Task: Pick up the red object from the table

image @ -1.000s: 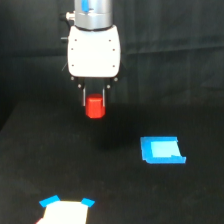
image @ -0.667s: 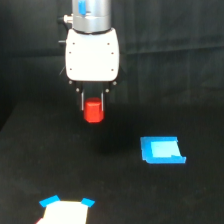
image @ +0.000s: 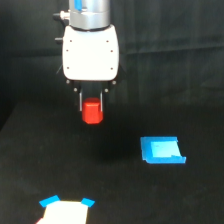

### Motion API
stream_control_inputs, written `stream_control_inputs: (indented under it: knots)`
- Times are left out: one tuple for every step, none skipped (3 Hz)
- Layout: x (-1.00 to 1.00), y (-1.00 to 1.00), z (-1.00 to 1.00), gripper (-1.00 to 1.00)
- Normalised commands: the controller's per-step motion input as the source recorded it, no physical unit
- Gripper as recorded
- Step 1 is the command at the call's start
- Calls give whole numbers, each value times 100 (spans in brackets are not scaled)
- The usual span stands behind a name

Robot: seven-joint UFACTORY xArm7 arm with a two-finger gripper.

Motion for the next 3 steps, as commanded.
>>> stream_control_inputs:
  knots:
    - [18,-46,-62,-100]
    - [16,-56,-21,-40]
    - [42,-33,57,-94]
